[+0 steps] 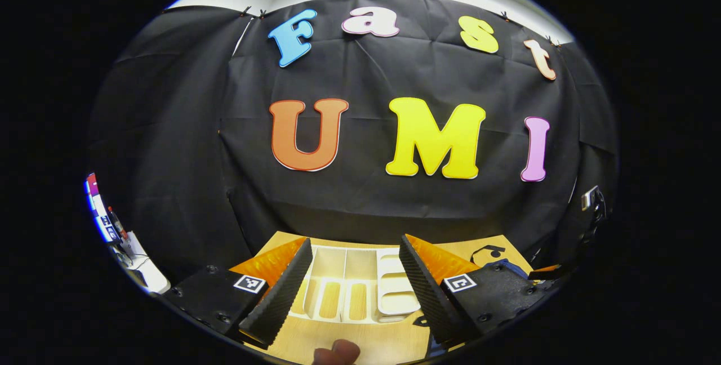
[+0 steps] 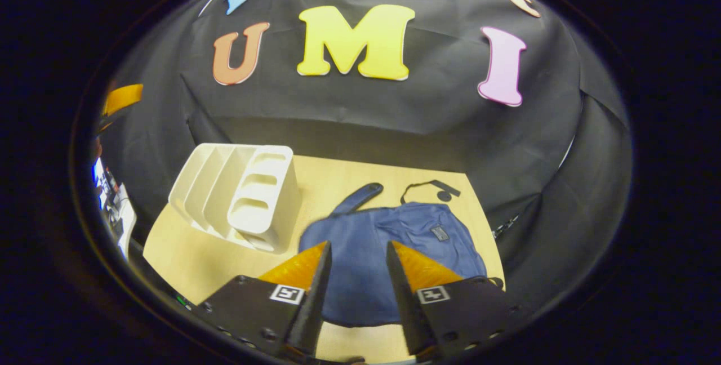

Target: Open the schoolbag, grab two books from the bookshelf and put them into the schoolbag.

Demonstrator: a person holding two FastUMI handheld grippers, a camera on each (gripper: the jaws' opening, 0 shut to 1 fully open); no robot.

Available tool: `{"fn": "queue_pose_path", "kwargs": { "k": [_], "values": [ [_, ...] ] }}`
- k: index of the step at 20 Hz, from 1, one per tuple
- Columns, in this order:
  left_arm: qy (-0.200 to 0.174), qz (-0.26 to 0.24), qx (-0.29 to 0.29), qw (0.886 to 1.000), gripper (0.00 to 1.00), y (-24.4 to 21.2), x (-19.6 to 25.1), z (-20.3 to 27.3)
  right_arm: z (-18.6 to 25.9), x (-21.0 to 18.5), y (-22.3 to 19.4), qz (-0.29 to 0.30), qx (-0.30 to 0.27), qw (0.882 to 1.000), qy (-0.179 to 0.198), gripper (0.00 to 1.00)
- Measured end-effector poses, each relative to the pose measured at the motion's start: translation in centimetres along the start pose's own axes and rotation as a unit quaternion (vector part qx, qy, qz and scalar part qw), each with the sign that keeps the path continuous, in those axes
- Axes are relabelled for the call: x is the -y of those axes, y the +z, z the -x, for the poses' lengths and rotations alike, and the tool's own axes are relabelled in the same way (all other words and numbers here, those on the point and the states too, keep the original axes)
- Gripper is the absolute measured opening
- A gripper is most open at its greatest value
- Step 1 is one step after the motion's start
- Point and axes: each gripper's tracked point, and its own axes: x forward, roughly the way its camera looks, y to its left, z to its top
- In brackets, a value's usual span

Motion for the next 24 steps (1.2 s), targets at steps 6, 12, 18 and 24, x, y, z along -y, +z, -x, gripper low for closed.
{"fn": "queue_pose_path", "kwargs": {
  "k": [6, 12, 18, 24],
  "values": [
    [-0.011, -0.008, 0.030, 0.999, 0.99, 2.3, 1.1, 0.4, 4.8, -2.7, 9.4, -0.041, 0.155, 0.987, 0.005, 0.96],
    [-0.008, -0.020, 0.075, 0.997, 0.99, 4.5, 1.7, 1.9, 9.8, -4.4, 14.3, -0.065, 0.263, 0.963, -0.001, 0.97],
    [-0.018, -0.027, 0.093, 0.995, 0.98, 4.8, 2.1, 3.1, 11.9, -4.8, 14.8, -0.057, 0.296, 0.953, -0.009, 0.97],
    [-0.019, -0.023, 0.093, 0.995, 0.98, 4.4, 2.4, 3.2, 12.2, -4.6, 14.7, -0.054, 0.299, 0.953, -0.011, 0.97]
  ]
}}
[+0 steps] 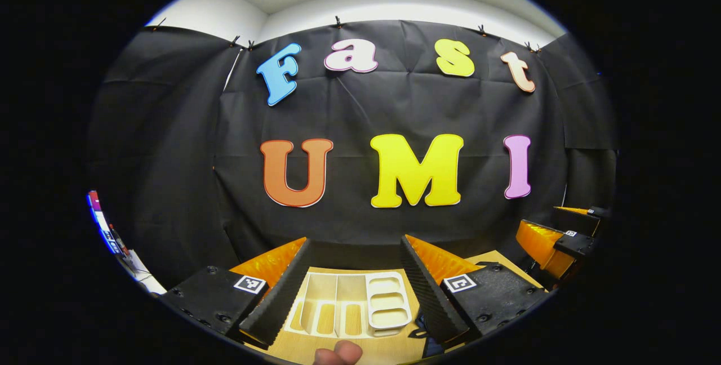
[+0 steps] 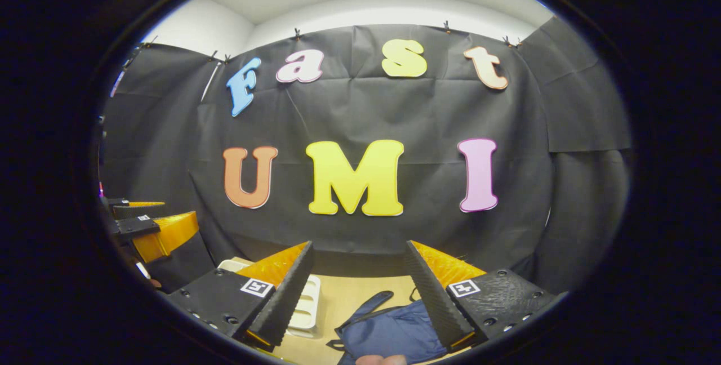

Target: Open the schoolbag, grab two books from the bookshelf and put them into the schoolbag.

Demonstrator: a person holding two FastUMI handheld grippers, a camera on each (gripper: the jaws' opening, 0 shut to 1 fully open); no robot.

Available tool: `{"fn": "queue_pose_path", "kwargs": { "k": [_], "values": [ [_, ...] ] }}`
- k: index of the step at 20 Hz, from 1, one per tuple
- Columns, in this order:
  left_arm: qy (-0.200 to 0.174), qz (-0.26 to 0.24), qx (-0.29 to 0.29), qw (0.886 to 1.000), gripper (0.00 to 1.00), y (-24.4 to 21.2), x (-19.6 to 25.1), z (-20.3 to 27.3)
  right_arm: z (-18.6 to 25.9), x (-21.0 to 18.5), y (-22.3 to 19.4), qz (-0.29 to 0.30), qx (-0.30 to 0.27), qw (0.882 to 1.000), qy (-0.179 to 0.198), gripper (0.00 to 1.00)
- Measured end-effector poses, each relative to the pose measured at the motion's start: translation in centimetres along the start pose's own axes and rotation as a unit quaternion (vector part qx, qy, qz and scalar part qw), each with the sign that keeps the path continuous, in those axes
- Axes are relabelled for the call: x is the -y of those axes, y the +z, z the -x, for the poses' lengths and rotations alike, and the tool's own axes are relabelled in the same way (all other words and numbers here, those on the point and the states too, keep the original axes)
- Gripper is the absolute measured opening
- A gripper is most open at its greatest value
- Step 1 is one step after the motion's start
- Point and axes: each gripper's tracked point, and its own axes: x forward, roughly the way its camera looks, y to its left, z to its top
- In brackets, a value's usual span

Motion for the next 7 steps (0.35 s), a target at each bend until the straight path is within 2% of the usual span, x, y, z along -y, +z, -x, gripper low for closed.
{"fn": "queue_pose_path", "kwargs": {
  "k": [7],
  "values": [
    [-0.002, 0.002, 0.002, 1.000, 0.98, -1.01, 0.77, -0.54, 0.30, 0.33, 0.08, 0.003, 0.002, 1.000, -0.002, 0.97]
  ]
}}
